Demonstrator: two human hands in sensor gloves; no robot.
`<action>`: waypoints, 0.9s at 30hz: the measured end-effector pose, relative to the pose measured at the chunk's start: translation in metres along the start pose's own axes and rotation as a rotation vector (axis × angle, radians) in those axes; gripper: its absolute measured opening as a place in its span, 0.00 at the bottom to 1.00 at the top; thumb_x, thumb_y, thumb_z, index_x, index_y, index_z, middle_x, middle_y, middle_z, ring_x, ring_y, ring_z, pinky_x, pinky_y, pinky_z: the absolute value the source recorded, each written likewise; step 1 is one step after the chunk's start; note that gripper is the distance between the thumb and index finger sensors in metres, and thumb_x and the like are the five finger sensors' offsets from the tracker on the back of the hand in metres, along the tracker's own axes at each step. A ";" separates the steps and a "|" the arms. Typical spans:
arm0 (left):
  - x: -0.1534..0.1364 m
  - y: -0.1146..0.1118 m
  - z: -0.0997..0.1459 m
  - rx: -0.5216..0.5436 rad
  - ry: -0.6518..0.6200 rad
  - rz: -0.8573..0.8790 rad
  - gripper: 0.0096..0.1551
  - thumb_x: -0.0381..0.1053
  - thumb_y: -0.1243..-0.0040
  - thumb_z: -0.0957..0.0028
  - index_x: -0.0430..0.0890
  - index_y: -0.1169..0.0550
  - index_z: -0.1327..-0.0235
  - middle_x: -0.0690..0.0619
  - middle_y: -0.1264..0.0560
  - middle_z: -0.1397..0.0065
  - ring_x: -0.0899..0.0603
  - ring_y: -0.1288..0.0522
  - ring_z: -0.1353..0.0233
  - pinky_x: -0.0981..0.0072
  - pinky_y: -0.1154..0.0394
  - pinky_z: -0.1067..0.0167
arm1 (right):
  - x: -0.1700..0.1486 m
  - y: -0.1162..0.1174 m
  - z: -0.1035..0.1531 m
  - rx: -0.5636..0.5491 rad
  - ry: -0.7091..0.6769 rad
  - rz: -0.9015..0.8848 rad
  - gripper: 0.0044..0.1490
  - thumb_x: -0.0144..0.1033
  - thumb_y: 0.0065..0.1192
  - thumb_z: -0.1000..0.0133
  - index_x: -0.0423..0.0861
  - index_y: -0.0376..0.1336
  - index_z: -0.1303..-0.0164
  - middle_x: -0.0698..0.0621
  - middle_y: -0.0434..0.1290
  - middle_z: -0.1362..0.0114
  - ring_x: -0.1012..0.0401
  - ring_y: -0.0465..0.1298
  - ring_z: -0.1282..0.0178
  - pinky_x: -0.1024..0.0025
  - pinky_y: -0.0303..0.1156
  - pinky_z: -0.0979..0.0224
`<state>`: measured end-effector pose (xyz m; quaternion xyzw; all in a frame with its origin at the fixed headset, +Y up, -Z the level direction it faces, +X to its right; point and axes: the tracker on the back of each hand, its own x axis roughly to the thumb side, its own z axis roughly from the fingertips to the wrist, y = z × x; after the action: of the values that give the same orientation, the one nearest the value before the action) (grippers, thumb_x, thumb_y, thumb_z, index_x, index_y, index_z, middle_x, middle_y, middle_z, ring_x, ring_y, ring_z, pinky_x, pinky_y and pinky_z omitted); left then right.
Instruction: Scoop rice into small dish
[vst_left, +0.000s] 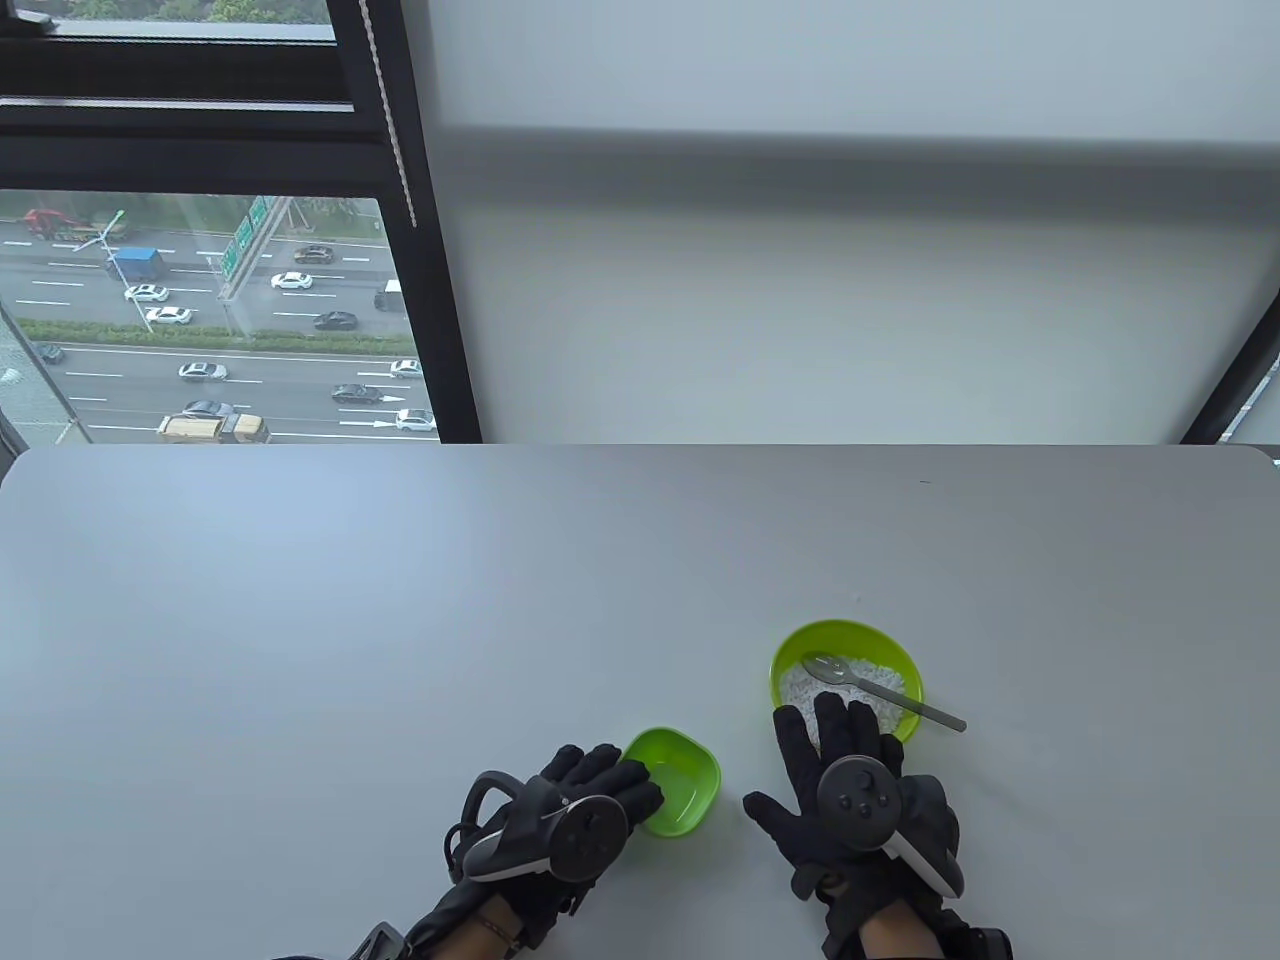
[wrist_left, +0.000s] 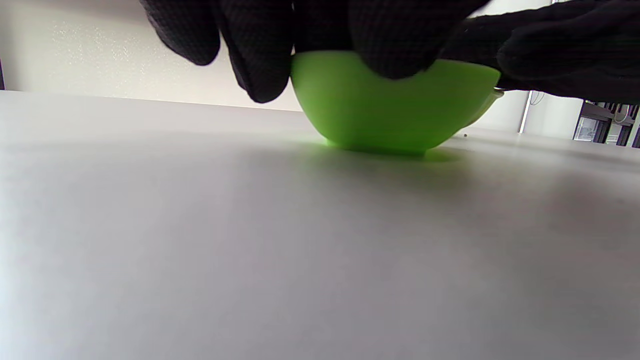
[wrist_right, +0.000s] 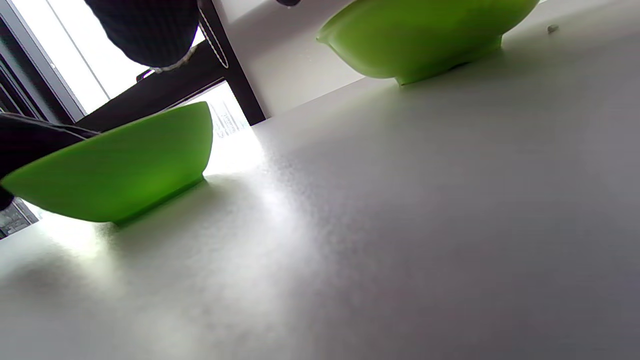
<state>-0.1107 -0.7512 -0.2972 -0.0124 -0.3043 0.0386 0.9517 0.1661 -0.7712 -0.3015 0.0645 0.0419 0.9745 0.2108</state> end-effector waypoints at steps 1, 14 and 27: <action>-0.001 0.001 0.001 0.010 -0.004 0.007 0.27 0.55 0.43 0.46 0.63 0.23 0.31 0.61 0.26 0.18 0.42 0.25 0.20 0.43 0.33 0.24 | 0.000 0.000 0.000 0.000 0.000 0.002 0.57 0.71 0.55 0.45 0.59 0.36 0.14 0.45 0.30 0.11 0.42 0.32 0.15 0.41 0.29 0.22; -0.053 0.028 0.034 0.260 0.203 0.167 0.41 0.65 0.43 0.49 0.59 0.35 0.20 0.55 0.36 0.12 0.37 0.31 0.18 0.38 0.36 0.25 | 0.001 0.000 0.000 -0.013 -0.007 0.009 0.56 0.70 0.56 0.45 0.59 0.38 0.13 0.45 0.31 0.10 0.42 0.32 0.15 0.41 0.29 0.22; -0.065 0.009 0.030 0.079 0.349 0.019 0.45 0.68 0.43 0.50 0.57 0.39 0.18 0.53 0.44 0.10 0.34 0.41 0.14 0.35 0.43 0.24 | -0.045 -0.052 0.017 -0.480 0.174 -0.153 0.54 0.71 0.57 0.44 0.56 0.43 0.13 0.43 0.37 0.10 0.41 0.39 0.15 0.42 0.37 0.21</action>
<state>-0.1813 -0.7472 -0.3106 0.0156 -0.1325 0.0567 0.9894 0.2301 -0.7418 -0.2948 -0.0747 -0.1675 0.9396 0.2889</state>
